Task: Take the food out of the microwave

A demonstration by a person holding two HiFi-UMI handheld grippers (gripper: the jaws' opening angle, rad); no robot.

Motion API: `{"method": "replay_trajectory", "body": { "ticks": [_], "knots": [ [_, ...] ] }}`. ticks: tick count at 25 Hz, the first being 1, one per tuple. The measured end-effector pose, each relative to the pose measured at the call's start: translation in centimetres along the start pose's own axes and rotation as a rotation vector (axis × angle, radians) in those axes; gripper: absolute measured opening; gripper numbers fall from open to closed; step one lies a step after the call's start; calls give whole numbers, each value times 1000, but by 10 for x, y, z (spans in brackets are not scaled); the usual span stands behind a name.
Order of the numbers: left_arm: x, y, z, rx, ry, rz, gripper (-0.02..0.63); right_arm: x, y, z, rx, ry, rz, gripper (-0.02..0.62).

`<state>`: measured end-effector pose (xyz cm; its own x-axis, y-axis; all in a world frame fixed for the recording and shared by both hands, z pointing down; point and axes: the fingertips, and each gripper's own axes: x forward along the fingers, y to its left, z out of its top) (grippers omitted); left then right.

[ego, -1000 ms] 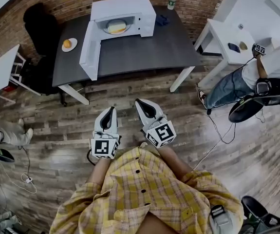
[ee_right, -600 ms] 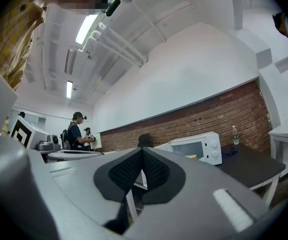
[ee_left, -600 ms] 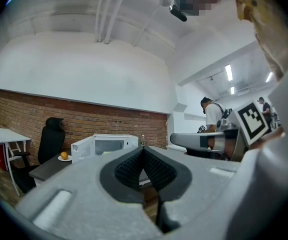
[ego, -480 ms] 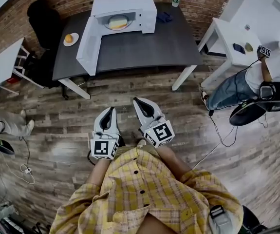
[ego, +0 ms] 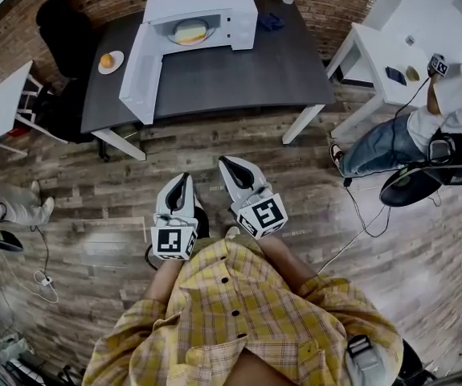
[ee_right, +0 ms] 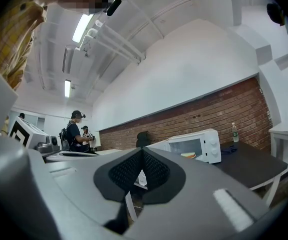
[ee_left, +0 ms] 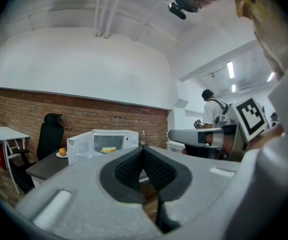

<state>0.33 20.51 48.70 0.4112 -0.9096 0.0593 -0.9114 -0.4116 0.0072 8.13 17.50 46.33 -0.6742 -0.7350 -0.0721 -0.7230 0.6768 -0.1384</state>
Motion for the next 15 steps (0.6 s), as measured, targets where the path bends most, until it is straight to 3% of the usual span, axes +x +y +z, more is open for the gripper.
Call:
{"method": "replay_trajectory", "body": {
  "ticks": [15],
  "knots": [
    [79,70,-6,-21,4,-34,-2,91,-49,-17,-5,29,-49,3]
  ]
}}
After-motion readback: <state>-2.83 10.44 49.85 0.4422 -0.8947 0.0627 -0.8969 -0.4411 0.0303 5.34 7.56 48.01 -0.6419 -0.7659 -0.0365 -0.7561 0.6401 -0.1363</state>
